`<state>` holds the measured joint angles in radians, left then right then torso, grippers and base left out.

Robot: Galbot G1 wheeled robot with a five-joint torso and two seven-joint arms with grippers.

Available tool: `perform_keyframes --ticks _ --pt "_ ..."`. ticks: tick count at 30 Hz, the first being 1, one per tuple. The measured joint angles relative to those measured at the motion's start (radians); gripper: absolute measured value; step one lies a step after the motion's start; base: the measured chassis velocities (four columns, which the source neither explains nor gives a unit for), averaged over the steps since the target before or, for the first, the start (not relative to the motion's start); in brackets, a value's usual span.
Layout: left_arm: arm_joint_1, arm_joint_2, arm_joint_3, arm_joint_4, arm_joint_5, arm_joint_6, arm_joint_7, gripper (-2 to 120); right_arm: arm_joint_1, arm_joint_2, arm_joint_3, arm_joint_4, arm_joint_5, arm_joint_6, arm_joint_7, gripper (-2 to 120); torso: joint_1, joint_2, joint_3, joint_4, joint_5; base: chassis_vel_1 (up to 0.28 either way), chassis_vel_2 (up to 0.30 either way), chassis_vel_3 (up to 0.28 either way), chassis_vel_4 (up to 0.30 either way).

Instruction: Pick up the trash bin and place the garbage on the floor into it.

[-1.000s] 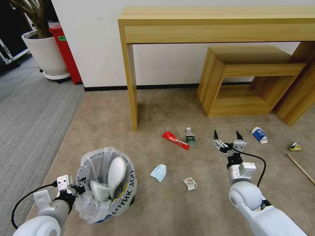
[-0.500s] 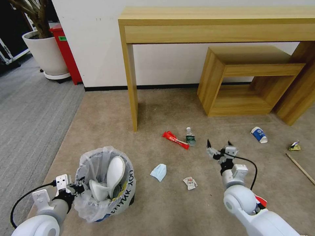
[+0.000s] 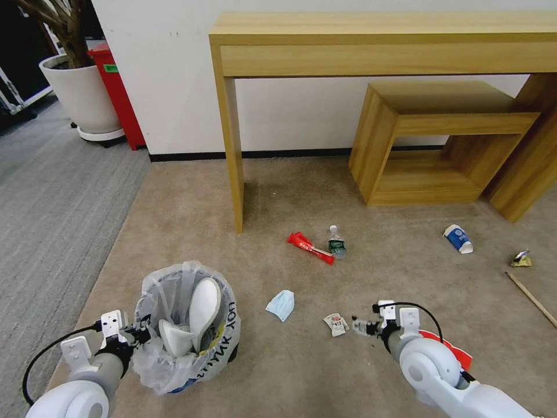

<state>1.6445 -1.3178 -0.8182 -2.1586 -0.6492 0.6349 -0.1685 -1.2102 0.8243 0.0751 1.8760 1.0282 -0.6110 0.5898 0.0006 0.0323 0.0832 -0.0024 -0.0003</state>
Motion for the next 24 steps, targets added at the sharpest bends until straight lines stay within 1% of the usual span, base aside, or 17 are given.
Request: perform_keyframes --ticks 2,3,6,7,8,10,12,14,15,18,24 --pt "-0.002 -0.002 0.001 0.007 0.004 -0.003 0.004 0 0.039 0.010 -0.025 -0.037 0.004 -0.040 -0.002 100 0.000 0.000 0.000 0.0001 0.0004 0.000 0.000 0.000 0.000" --pt "-0.002 -0.002 0.001 0.007 0.004 -0.003 0.004 0 0.039 0.010 -0.025 -0.037 0.004 -0.040 -0.002 100 0.000 0.000 0.000 0.0001 0.0004 0.000 0.000 0.000 0.000" --pt "-0.008 -0.006 0.003 0.018 0.009 -0.006 0.006 0 0.115 0.041 -0.093 -0.132 -0.017 -0.072 -0.021 100 0.000 0.000 0.000 0.0001 0.0002 0.000 0.000 0.000 0.000" --pt "-0.008 -0.006 0.003 0.018 0.009 -0.006 0.006 0 0.115 0.041 -0.093 -0.132 -0.017 -0.072 -0.021 100 0.000 0.000 0.000 0.0001 0.0002 0.000 0.000 0.000 0.000" --pt "-0.012 -0.006 0.005 0.023 0.009 -0.006 0.006 0 0.138 0.057 -0.118 -0.169 -0.030 -0.072 -0.029 100 0.000 0.000 0.000 0.0003 0.0006 0.000 0.000 0.000 0.000" --pt "-0.023 -0.001 0.011 0.034 0.009 -0.007 0.006 0 0.157 0.078 -0.136 -0.211 -0.046 -0.071 -0.037 100 0.000 0.000 0.000 0.0003 0.0002 0.000 0.000 0.000 0.000" --pt "-0.025 0.001 0.012 0.036 0.009 -0.007 0.006 0 0.158 0.080 -0.138 -0.216 -0.049 -0.071 -0.039 100 0.000 0.000 0.000 0.0003 0.0001 0.000 0.000 0.000 0.000" --pt "-0.033 0.003 0.018 0.048 0.008 -0.007 0.006 0 0.172 0.100 -0.165 -0.271 -0.082 -0.052 -0.050 100 0.000 0.000 0.000 -0.0001 0.0002 0.000 0.000 0.000 0.000" --pt "-0.033 0.003 0.018 0.048 0.008 -0.007 0.006 0 0.172 0.100 -0.165 -0.271 -0.082 -0.052 -0.050 100 0.000 0.000 0.000 -0.0001 0.0002 0.000 0.000 0.000 0.000" --pt "-0.036 0.002 0.023 0.057 0.009 -0.008 0.006 0 0.185 0.119 -0.186 -0.328 -0.109 -0.030 -0.071 100 0.000 0.000 0.000 0.0001 0.0002 0.000 0.000 0.000 0.000" --pt "-0.039 0.001 0.025 0.059 0.009 -0.008 0.006 0 0.203 0.137 -0.204 -0.379 -0.128 -0.006 -0.095 100 0.000 0.000 0.000 0.0000 0.0003 0.000 0.000 0.000 0.000"
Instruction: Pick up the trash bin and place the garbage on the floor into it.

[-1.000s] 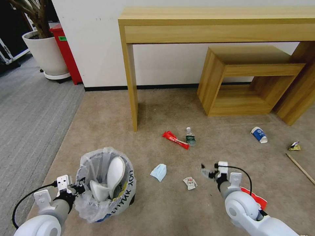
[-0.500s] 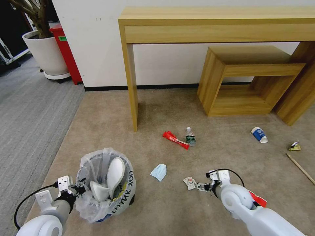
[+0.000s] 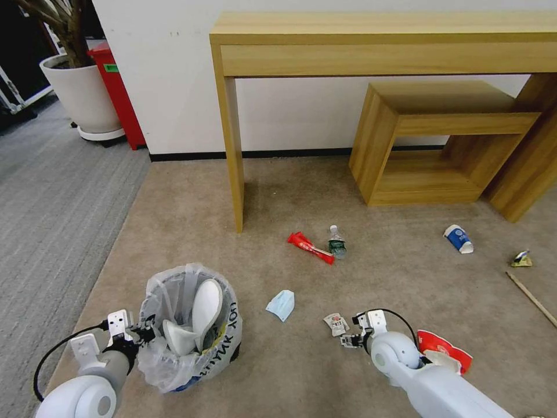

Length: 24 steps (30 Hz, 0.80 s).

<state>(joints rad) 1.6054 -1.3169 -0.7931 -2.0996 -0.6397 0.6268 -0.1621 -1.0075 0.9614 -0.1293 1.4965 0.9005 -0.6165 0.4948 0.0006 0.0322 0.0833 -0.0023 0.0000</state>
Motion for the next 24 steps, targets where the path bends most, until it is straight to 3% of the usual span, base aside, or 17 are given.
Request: perform_keyframes --ticks 6,24 --pt "-0.001 -0.005 0.000 0.005 0.002 0.000 0.000 0 0.049 0.029 -0.056 -0.071 -0.071 0.055 -0.052 100 0.000 0.000 0.000 0.0001 -0.0001 0.000 0.000 0.000 0.000" --pt "-0.015 0.001 0.009 0.021 0.003 -0.007 0.005 0 0.118 0.086 -0.135 -0.178 -0.130 0.097 -0.078 100 0.000 0.000 0.000 0.0001 0.0000 0.000 0.000 0.000 0.000"
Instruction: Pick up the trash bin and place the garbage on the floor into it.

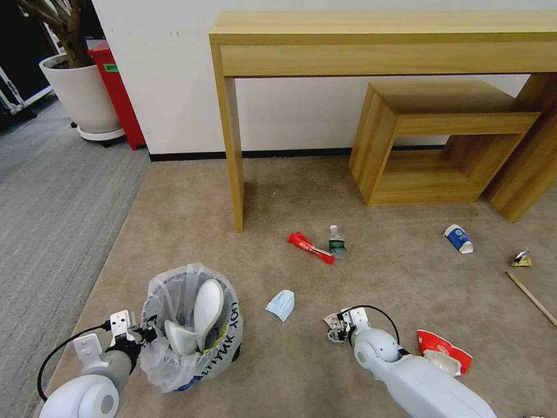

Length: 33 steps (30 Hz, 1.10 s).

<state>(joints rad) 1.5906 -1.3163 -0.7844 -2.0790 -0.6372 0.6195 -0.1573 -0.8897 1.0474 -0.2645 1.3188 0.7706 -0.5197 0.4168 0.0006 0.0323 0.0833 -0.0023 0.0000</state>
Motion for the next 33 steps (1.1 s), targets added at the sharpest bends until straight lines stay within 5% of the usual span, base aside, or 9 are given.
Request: perform_keyframes --ticks 9,33 --pt "0.000 0.002 0.002 0.004 -0.001 -0.004 0.001 0 0.007 0.020 -0.027 -0.023 -0.027 0.026 -0.003 91 0.000 0.000 0.000 0.0000 -0.0001 0.000 0.000 0.000 0.000" --pt "-0.013 -0.006 0.011 0.017 0.002 -0.012 0.005 0 0.010 0.034 -0.050 -0.069 -0.081 0.119 -0.045 4 0.000 0.000 0.000 -0.0002 -0.0001 0.000 0.000 0.000 0.000"
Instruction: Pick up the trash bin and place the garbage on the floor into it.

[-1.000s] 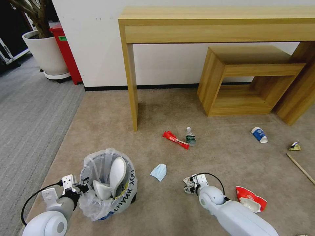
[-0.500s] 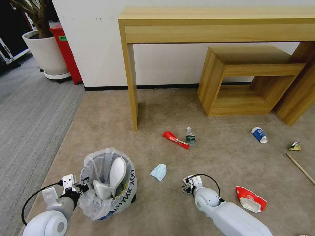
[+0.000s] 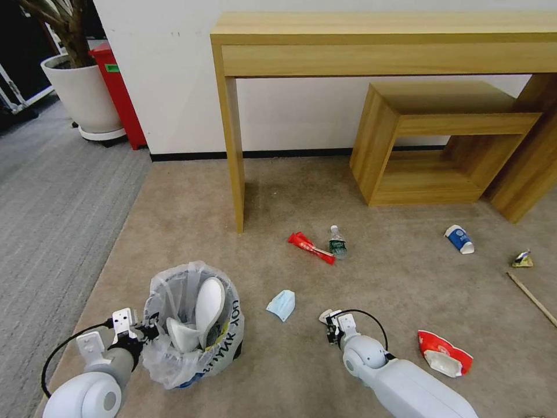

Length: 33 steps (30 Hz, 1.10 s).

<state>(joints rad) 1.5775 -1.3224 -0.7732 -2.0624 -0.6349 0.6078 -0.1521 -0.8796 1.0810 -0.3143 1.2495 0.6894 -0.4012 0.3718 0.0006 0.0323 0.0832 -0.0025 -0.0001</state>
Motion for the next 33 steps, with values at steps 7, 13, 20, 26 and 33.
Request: perform_keyframes --ticks 7,13,20,26,33 --pt "-0.004 0.002 -0.003 0.009 0.002 0.000 0.000 0 -0.035 -0.069 0.059 0.136 0.006 0.114 -0.085 0 0.000 0.000 0.000 0.0002 0.0001 0.000 0.000 0.000 0.000" --pt "-0.005 -0.005 -0.003 0.009 0.005 0.002 -0.001 0 -0.048 -0.141 0.084 0.307 -0.034 0.345 -0.217 0 0.000 0.000 0.000 0.0001 -0.0001 0.000 0.000 0.000 0.000" --pt "-0.002 -0.016 0.001 -0.006 0.012 0.009 -0.004 0 0.024 -0.182 0.012 0.479 -0.067 0.557 -0.364 0 0.000 0.000 0.000 0.0000 -0.0001 0.000 0.000 0.000 0.000" --pt "0.001 -0.025 -0.005 -0.026 0.013 0.016 -0.008 0 0.221 -0.188 -0.180 0.543 -0.008 0.655 -0.465 0 0.000 0.000 0.000 0.0003 0.0001 0.000 0.000 0.000 0.000" --pt "0.003 -0.034 -0.010 -0.037 0.013 0.017 -0.010 0 0.346 -0.175 -0.353 0.544 0.045 0.660 -0.486 0 0.000 0.000 0.000 0.0003 0.0000 0.000 0.000 0.000 0.000"
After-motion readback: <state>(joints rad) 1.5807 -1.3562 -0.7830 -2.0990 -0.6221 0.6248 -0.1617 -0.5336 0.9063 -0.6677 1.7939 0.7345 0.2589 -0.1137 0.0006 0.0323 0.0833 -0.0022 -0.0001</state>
